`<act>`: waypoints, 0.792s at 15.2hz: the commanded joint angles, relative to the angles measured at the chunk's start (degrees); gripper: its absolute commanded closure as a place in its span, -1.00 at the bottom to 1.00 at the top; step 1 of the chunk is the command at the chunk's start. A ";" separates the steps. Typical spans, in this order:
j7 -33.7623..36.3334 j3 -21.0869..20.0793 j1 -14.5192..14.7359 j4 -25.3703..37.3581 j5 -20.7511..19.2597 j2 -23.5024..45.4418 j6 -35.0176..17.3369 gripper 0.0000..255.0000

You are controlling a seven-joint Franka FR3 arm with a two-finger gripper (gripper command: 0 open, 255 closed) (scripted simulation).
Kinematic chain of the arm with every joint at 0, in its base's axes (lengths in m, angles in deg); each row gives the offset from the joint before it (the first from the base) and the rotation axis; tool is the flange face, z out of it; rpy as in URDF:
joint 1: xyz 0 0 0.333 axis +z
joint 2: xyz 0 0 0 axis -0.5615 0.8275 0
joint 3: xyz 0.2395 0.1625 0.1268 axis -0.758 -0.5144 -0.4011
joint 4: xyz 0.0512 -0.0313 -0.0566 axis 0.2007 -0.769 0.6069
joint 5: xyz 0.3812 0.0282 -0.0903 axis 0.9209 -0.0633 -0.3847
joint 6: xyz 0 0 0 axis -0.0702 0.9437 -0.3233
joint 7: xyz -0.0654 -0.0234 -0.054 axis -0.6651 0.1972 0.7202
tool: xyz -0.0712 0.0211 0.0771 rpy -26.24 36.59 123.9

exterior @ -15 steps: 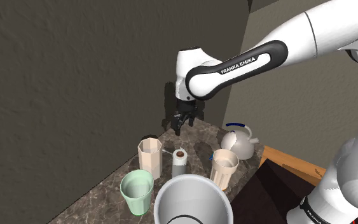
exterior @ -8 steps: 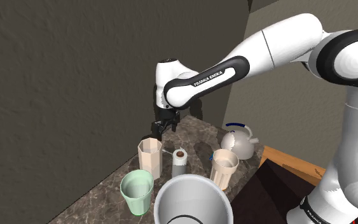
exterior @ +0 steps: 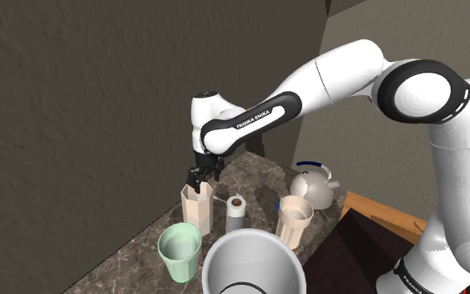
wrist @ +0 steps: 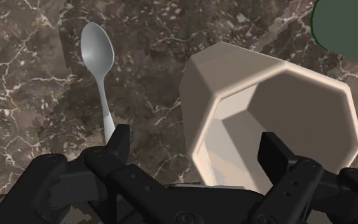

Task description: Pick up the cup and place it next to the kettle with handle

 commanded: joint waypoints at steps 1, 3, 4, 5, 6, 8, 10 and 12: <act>0.15 0.17 0.07 -0.49 -0.27 0.92 -1.42 -1.00; 0.26 0.28 0.14 -0.77 -0.45 1.57 -2.33 -1.00; 0.26 0.28 0.15 -0.75 -0.45 1.58 -2.33 -1.00; 0.26 0.28 0.15 -0.75 -0.46 1.59 -2.33 -1.00; 0.26 0.28 0.15 -0.74 -0.46 1.59 -2.33 -1.00; 0.26 0.28 0.15 -0.74 -0.46 1.59 -2.33 -1.00; 0.26 0.28 0.15 -0.74 -0.45 1.58 -2.32 -1.00; 0.26 0.28 0.15 -0.74 -0.45 1.58 -2.32 1.00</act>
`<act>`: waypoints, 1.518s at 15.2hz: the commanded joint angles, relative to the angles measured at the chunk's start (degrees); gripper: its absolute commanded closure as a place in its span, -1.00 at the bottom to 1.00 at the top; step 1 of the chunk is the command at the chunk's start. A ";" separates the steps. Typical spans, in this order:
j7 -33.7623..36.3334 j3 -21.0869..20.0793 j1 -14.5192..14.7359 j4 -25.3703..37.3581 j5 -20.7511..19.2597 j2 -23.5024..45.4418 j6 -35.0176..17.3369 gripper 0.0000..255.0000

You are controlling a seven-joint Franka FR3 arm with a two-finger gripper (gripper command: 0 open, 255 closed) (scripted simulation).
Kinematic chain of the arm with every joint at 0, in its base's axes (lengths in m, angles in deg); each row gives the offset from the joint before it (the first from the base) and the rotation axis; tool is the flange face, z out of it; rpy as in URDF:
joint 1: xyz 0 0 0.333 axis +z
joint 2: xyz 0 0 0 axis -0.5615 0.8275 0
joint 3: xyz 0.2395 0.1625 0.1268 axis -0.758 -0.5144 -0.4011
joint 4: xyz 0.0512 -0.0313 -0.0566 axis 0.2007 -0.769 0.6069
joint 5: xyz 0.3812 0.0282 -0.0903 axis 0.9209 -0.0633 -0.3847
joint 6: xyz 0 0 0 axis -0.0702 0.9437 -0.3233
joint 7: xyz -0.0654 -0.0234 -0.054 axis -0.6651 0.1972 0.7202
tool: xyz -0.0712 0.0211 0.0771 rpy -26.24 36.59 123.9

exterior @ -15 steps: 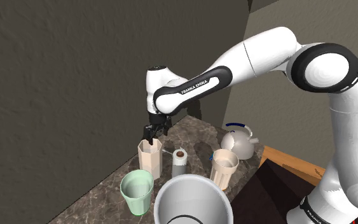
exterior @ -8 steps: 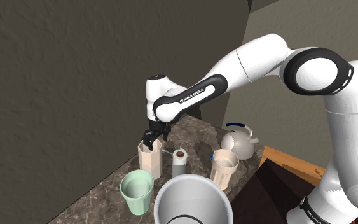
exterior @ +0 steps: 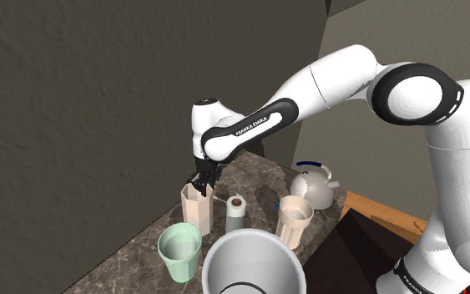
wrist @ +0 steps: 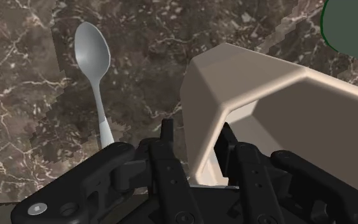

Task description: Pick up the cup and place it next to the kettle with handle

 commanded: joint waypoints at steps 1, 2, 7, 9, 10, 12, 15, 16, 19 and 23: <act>0.00 0.00 0.00 0.00 0.00 0.00 0.00 1.00; 0.00 0.00 0.00 0.00 0.00 0.00 0.00 1.00; 0.00 0.00 0.00 -0.01 0.00 0.00 0.00 1.00; -0.07 -0.08 -0.05 0.14 0.12 -0.43 0.56 1.00; -0.14 -0.15 -0.10 0.30 0.24 -0.86 1.13 1.00; -0.28 -0.29 -0.18 0.67 0.47 -1.66 2.30 1.00; -0.49 -0.49 -0.30 1.32 0.81 -2.82 4.08 1.00; -0.56 -0.55 -0.34 1.56 0.92 -3.19 4.69 1.00; -0.75 -0.72 -0.43 2.38 1.24 -4.24 6.52 1.00; -0.99 -0.92 -0.53 3.66 1.63 -5.51 9.04 1.00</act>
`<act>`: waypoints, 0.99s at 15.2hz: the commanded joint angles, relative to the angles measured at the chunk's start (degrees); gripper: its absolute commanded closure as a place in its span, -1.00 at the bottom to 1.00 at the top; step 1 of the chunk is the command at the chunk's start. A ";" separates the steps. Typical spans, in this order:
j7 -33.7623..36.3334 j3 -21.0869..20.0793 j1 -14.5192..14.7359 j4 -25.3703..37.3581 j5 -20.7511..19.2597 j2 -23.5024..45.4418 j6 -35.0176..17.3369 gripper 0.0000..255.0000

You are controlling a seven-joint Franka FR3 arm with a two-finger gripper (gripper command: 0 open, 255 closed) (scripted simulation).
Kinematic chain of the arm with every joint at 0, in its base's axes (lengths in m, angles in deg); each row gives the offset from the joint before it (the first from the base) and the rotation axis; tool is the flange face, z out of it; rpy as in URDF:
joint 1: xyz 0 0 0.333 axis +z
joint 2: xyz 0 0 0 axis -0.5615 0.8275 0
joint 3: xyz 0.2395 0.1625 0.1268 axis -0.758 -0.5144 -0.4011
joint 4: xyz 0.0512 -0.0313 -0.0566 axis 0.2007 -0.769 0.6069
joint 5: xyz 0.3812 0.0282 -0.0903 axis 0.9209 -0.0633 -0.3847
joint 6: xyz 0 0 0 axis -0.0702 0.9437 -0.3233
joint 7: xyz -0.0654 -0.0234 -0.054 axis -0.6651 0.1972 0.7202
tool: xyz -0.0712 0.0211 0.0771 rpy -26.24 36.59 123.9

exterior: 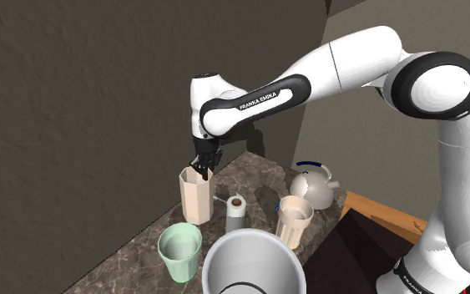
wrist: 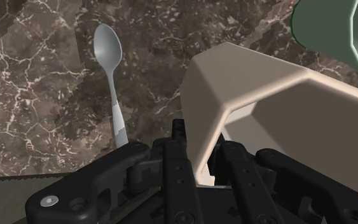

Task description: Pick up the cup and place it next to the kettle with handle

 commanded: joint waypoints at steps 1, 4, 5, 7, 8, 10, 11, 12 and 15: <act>-0.19 -0.07 -0.08 0.89 0.18 -0.51 1.34 1.00; -0.36 -0.19 -0.13 2.04 0.44 -1.33 3.29 1.00; -0.41 -0.23 -0.14 2.46 0.52 -1.58 3.94 1.00; -0.50 -0.30 -0.15 3.33 0.67 -2.05 5.27 1.00; -0.55 -0.33 -0.16 3.79 0.74 -2.26 5.95 1.00; -0.64 -0.40 -0.16 4.76 0.88 -2.67 7.31 1.00; -0.68 -0.42 -0.16 5.27 0.94 -2.85 7.99 1.00; -0.72 -0.45 -0.16 5.80 1.00 -3.02 8.68 1.00; -0.83 -0.53 -0.13 7.47 1.15 -3.47 10.79 1.00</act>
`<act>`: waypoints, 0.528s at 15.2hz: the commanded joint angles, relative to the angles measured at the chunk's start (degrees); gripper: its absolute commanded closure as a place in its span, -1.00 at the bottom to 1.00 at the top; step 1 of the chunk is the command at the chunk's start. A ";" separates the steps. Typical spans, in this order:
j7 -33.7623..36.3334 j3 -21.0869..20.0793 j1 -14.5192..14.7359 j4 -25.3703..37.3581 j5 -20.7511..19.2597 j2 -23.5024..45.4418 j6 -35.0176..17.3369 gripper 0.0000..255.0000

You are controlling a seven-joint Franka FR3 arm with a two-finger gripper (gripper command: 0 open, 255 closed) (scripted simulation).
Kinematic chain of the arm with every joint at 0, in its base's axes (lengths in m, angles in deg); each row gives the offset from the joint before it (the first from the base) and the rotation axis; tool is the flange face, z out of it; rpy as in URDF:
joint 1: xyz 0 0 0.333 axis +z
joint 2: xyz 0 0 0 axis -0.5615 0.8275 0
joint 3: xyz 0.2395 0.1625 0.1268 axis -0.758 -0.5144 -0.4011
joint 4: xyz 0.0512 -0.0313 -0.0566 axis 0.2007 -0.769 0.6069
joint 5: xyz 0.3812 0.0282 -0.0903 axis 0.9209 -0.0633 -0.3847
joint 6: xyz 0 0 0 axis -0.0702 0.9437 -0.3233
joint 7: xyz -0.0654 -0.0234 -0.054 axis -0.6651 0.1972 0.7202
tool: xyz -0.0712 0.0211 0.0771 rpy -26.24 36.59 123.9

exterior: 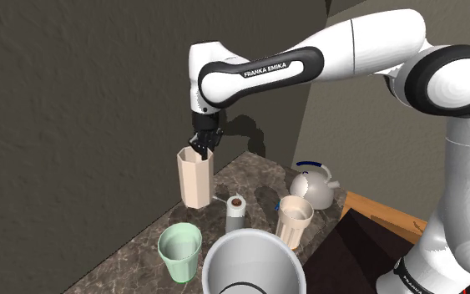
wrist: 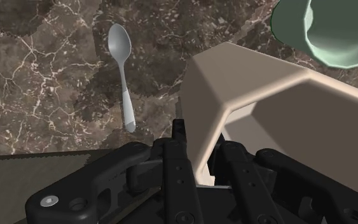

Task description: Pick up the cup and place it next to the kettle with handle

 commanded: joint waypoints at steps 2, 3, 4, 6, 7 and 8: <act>-0.07 -0.09 0.05 1.69 0.15 -0.46 2.10 1.00; -0.10 -0.11 0.07 2.32 0.19 -0.56 2.83 1.00; -0.13 -0.13 0.09 2.97 0.22 -0.65 3.56 1.00; -0.18 -0.16 0.14 4.32 0.27 -0.77 5.04 1.00; -0.20 -0.18 0.17 5.03 0.29 -0.82 5.79 1.00; -0.23 -0.20 0.20 5.77 0.31 -0.85 6.54 1.00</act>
